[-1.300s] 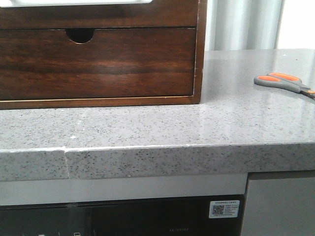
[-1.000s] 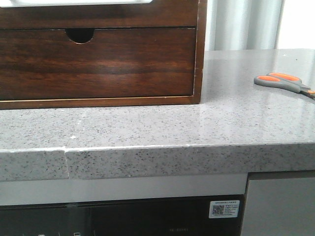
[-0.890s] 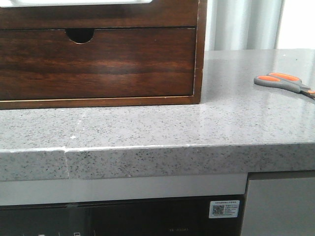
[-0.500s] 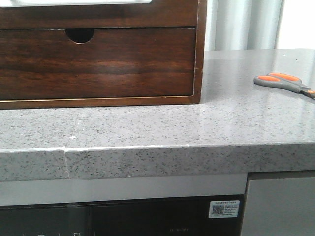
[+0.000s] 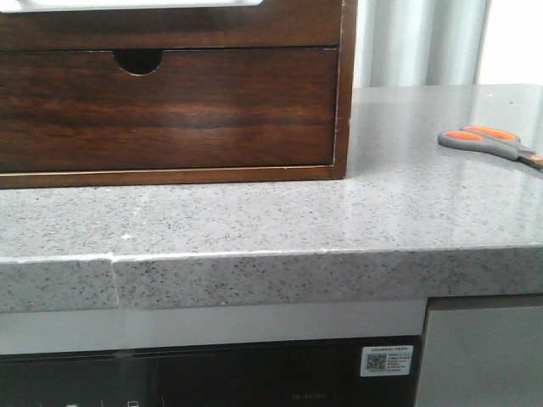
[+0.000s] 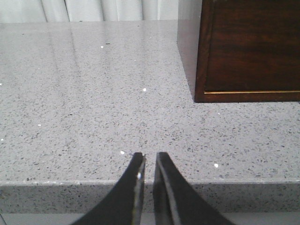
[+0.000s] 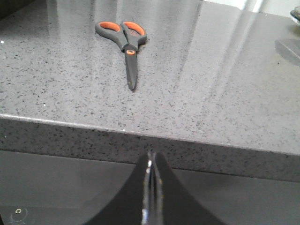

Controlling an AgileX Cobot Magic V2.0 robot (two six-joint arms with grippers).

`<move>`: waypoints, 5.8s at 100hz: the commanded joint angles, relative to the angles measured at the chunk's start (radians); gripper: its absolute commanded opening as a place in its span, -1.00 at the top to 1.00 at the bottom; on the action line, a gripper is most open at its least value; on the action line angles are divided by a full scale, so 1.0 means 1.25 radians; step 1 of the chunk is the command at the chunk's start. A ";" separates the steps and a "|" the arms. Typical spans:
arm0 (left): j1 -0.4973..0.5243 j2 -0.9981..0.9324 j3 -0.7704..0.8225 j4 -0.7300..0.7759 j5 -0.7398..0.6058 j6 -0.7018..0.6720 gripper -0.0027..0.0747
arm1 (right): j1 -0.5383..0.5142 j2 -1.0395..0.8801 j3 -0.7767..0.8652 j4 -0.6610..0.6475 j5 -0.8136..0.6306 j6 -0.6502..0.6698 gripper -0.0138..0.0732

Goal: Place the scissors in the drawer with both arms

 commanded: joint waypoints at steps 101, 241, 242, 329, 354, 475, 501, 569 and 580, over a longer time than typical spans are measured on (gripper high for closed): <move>0.000 -0.027 -0.002 -0.150 -0.293 -0.004 0.92 | -0.005 -0.018 -0.047 0.021 -0.367 0.042 0.95; 0.000 0.204 -0.276 -0.037 -0.260 0.005 -0.08 | 0.012 0.341 -0.408 0.250 0.133 0.166 0.95; 0.000 0.206 -0.276 -0.028 -0.265 0.005 -0.08 | 0.012 0.341 -0.408 0.250 0.133 0.166 0.95; -0.280 0.631 -0.300 0.549 -0.674 0.006 -0.08 | 0.012 0.341 -0.408 0.250 0.192 0.166 0.95; -0.280 0.729 -0.378 0.609 -0.676 0.099 -0.08 | 0.012 0.341 -0.408 0.250 0.195 0.166 0.95; -0.280 0.941 -0.486 0.694 -0.670 0.281 0.08 | 0.012 0.341 -0.407 0.250 0.231 0.166 0.95; -0.280 0.941 -0.486 0.688 -0.654 0.281 0.35 | 0.012 0.341 -0.407 0.250 0.232 0.166 0.95; -0.280 0.907 -0.484 0.688 -0.649 0.281 0.92 | 0.012 0.341 -0.407 0.250 0.233 0.166 0.95; -0.280 0.890 -0.483 0.688 -0.649 0.281 0.92 | 0.012 0.341 -0.407 0.250 0.233 0.166 0.95</move>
